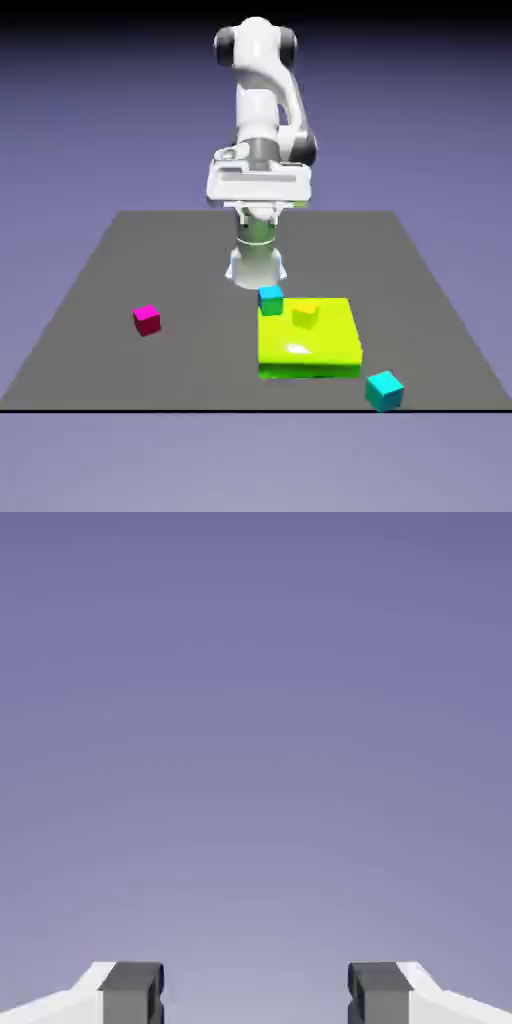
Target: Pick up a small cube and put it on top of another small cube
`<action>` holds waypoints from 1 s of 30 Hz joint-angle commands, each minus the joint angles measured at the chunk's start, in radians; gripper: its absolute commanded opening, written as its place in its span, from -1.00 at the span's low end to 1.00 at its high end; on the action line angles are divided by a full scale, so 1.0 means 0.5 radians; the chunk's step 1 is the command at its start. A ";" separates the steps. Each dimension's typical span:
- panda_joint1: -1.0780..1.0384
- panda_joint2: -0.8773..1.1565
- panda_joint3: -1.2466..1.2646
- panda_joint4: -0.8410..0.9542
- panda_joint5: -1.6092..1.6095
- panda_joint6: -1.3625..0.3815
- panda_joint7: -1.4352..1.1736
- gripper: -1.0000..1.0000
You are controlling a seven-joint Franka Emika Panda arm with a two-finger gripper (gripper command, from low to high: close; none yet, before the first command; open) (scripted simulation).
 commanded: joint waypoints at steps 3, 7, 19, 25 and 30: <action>0.062 -0.044 -0.218 -0.005 -0.259 -0.087 0.195 0.00; 0.145 -0.103 -0.507 -0.012 -0.604 -0.203 0.454 0.00; 0.395 -0.280 -1.377 -0.033 -1.638 -0.551 1.233 0.00; 0.519 -0.369 -1.812 -0.043 -2.155 -0.725 1.622 0.00; 0.623 -0.442 -2.175 -0.052 -2.586 -0.870 1.947 0.00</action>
